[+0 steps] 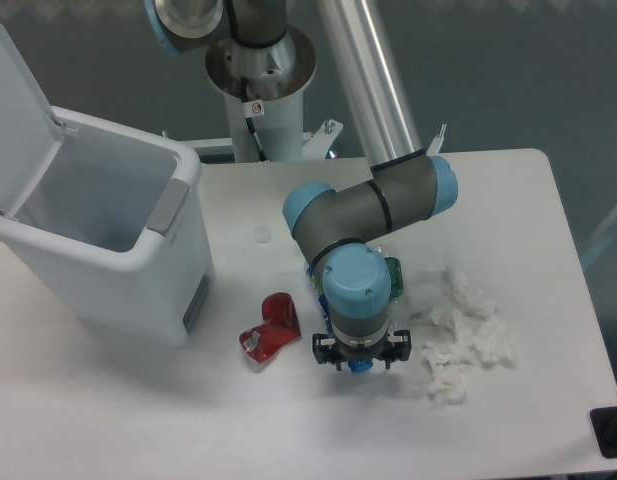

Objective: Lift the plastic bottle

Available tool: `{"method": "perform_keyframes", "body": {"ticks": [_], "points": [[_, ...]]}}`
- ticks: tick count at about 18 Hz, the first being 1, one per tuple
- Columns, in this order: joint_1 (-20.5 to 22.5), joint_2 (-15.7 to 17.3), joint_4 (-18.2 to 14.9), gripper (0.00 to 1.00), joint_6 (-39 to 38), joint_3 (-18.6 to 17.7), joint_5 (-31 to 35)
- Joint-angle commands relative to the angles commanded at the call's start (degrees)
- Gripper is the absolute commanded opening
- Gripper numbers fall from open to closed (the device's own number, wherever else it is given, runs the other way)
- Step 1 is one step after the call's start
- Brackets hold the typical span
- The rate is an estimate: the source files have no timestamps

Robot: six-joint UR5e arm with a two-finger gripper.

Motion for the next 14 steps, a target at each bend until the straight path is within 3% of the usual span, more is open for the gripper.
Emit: {"method": "perform_keyframes", "body": {"ticks": [4,11,14], "points": [[-0.6,0.0,0.0,0.59,0.0,-0.1,0.0],[-0.6,0.2,0.0,0.28,-0.2,-0.1,-0.1],[-0.6,0.4,0.0,0.2,-0.2,0.3,-0.1]]}}
